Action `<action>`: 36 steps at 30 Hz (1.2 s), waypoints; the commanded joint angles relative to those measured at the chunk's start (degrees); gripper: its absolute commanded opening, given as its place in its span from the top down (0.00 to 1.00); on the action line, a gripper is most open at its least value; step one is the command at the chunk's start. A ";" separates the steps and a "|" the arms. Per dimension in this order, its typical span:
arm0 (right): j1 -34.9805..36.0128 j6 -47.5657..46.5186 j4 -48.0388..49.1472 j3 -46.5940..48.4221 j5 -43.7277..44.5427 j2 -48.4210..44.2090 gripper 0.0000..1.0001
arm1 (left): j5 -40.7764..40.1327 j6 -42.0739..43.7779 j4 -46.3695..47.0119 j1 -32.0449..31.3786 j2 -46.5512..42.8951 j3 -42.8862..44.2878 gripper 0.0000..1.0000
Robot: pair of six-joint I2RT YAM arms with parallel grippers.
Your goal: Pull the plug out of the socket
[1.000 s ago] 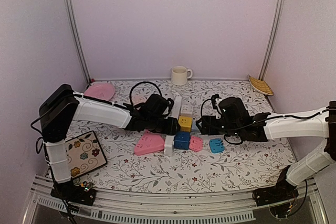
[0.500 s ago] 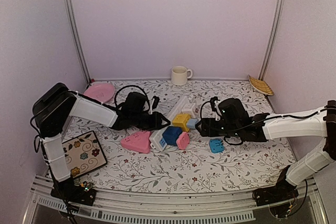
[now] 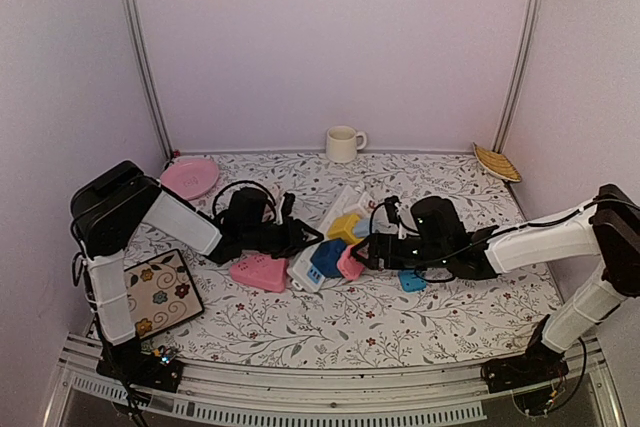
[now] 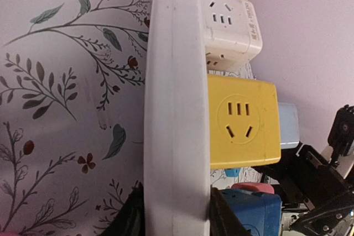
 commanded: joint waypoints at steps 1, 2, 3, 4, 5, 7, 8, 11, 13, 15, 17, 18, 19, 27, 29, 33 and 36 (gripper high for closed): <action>-0.24 4.22 9.17 -1.92 -5.51 3.15 0.05 | 3.45 -6.13 4.87 -0.17 2.74 -2.38 0.82; -0.30 5.26 10.16 -2.24 -5.73 3.70 0.05 | 3.41 -6.71 5.59 -0.21 2.84 -2.80 0.82; -0.27 5.89 11.88 -2.76 -5.96 4.26 0.04 | 3.32 -7.21 6.45 -0.20 2.96 -3.09 0.82; -0.30 6.81 13.33 -3.30 -6.24 4.81 0.04 | 3.31 -7.52 7.06 -0.19 3.14 -3.39 0.82; -0.43 7.51 14.65 -3.84 -6.56 5.37 0.03 | 3.25 -7.89 7.43 -0.23 3.25 -3.58 0.83; -0.61 9.51 17.57 -4.77 -7.36 6.59 0.03 | 3.22 -8.41 8.24 -0.24 3.62 -4.01 0.83; -0.83 10.62 19.35 -5.19 -7.97 7.35 0.03 | 3.22 -8.66 8.70 -0.21 3.74 -4.15 0.84; -1.16 13.89 24.55 -5.92 -9.86 9.67 0.03 | 3.09 -9.04 9.28 -0.35 4.05 -4.57 0.85; -1.26 15.51 27.21 -6.04 -10.52 10.51 0.03 | 3.13 -9.17 9.66 -0.47 4.03 -4.78 0.85; -1.25 16.51 29.73 -6.05 -11.19 11.06 0.05 | 3.14 -9.19 9.76 -0.59 4.03 -4.80 0.85; -1.36 17.37 31.55 -5.51 -12.28 11.80 0.06 | 3.07 -9.22 9.79 -0.69 3.99 -4.78 0.85; -1.28 17.82 32.22 -5.16 -12.91 12.15 0.08 | 2.98 -9.18 9.77 -0.82 4.09 -4.66 0.85; -1.35 18.11 32.84 -4.70 -13.54 12.59 0.10 | 2.90 -9.10 9.77 -0.91 4.12 -4.59 0.85; -1.39 20.37 36.16 -5.08 -15.87 12.22 0.38 | 1.88 -8.37 9.00 -1.36 3.71 -4.62 0.86; -1.44 20.42 36.10 -6.20 -15.36 10.67 0.43 | 1.58 -7.75 8.38 -1.49 3.45 -4.63 0.87; -1.41 20.40 35.62 -8.05 -13.86 7.00 0.52 | 0.25 -6.46 6.60 -1.56 2.54 -4.58 0.87; -1.37 20.16 34.84 -8.75 -12.90 5.63 0.57 | -0.39 -5.79 5.57 -1.73 1.95 -4.47 0.87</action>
